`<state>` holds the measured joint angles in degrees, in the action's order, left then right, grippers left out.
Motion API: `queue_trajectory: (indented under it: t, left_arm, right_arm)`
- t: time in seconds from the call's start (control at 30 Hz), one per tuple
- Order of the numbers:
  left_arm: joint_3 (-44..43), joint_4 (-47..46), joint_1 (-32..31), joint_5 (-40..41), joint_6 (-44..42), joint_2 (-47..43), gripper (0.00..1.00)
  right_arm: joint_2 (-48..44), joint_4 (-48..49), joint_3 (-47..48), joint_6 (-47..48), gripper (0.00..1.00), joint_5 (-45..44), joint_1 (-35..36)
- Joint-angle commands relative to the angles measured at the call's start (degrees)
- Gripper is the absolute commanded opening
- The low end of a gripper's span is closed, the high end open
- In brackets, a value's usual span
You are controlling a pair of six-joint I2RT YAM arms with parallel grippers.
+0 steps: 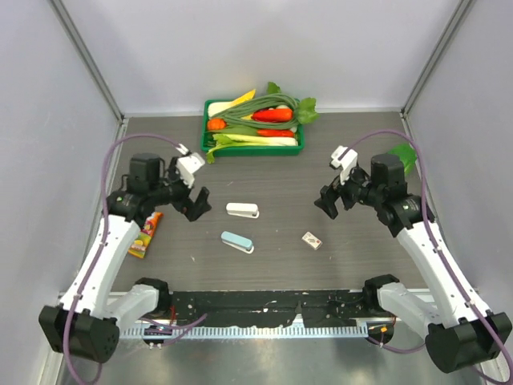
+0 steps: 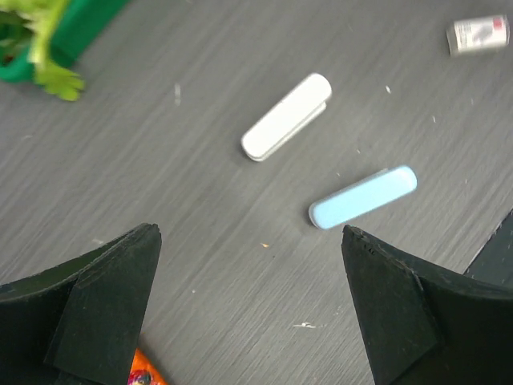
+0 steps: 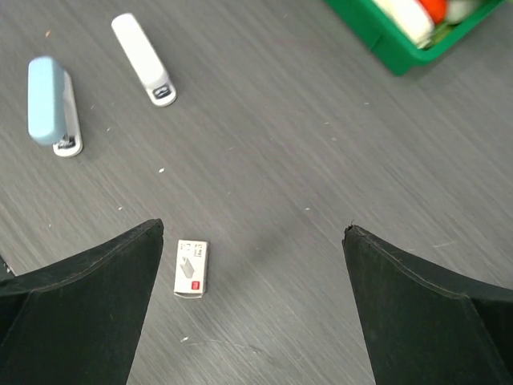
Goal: Load the staples into the stapler
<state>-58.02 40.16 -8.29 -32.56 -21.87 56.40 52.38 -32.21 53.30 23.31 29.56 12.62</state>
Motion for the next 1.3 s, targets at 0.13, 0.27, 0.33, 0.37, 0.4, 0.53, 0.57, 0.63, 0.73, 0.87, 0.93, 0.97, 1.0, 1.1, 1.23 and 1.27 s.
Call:
queue_trajectory:
  t: [0.13,0.27,0.33,0.37,0.4,0.53,0.57,0.63,0.73,0.87,0.93,0.97,1.0,1.1,1.23,1.27]
  left_arm:
    - [-1.13,-3.60,-13.14,10.32,-4.58,10.21,1.00]
    - [-2.18,-5.00,-17.71,12.95,-7.04,15.31,1.00]
    - [-2.01,-6.41,-20.09,12.35,-9.32,17.41,1.00]
    - [-1.66,-6.67,-20.70,11.47,-12.64,17.95,1.00]
    - [-0.88,-7.89,-21.32,9.98,-14.06,18.39,1.00]
    - [1.06,-13.69,-23.17,7.69,-19.25,20.67,1.00]
    - [1.07,-14.32,-23.17,6.81,-20.22,21.81,1.00]
    - [0.54,-14.85,-23.17,4.80,-22.68,23.22,1.00]
    - [-0.86,-14.59,-23.17,2.68,-25.41,26.47,1.00]
    - [-3.58,-11.52,-23.17,-0.48,-28.92,31.65,1.00]
    - [-4.55,-10.11,-23.17,-1.71,-31.30,33.33,1.00]
    - [-4.99,-10.63,-23.17,-1.81,-31.74,34.20,1.00]
    - [-5.09,-11.41,-23.17,-1.37,-31.92,35.69,1.00]
    - [-6.31,-13.26,-23.26,-0.32,-31.92,39.03,1.00]
    - [-9.30,-12.39,-23.17,-0.49,-31.40,42.99,0.95]
    - [-10.78,-11.69,-23.17,-0.75,-31.48,43.87,0.92]
  right_arm:
    - [5.10,3.38,-1.70,3.41,0.99,-9.43,9.52]
    - [5.89,3.55,-2.58,4.72,0.99,-8.12,10.40]
    - [6.15,3.12,-3.37,6.04,0.99,-6.98,10.40]
    - [6.24,2.85,-3.46,6.48,0.99,-6.45,10.40]
    - [6.33,2.50,-3.55,7.09,0.99,-5.84,10.40]
    - [7.21,1.53,-3.99,8.15,0.99,-3.55,10.32]
    - [7.64,1.10,-3.99,8.59,0.99,-2.94,10.32]
    - [8.17,0.83,-3.99,8.77,0.99,-2.76,10.40]
    - [8.88,0.74,-4.17,9.03,0.99,-3.02,10.40]
    - [9.14,0.65,-4.26,9.56,0.99,-2.93,10.40]
    - [8.97,0.22,-4.34,10.09,0.99,-2.49,10.40]
    - [8.88,0.04,-4.34,10.26,0.99,-2.23,10.40]
    - [8.62,-0.05,-4.43,10.44,0.99,-1.79,10.40]
    - [8.18,-0.40,-4.52,10.97,0.99,-1.18,10.14]
    - [7.91,-0.66,-4.69,11.14,0.99,-0.65,9.61]
    - [7.91,-0.66,-4.78,11.23,0.99,-0.65,9.44]
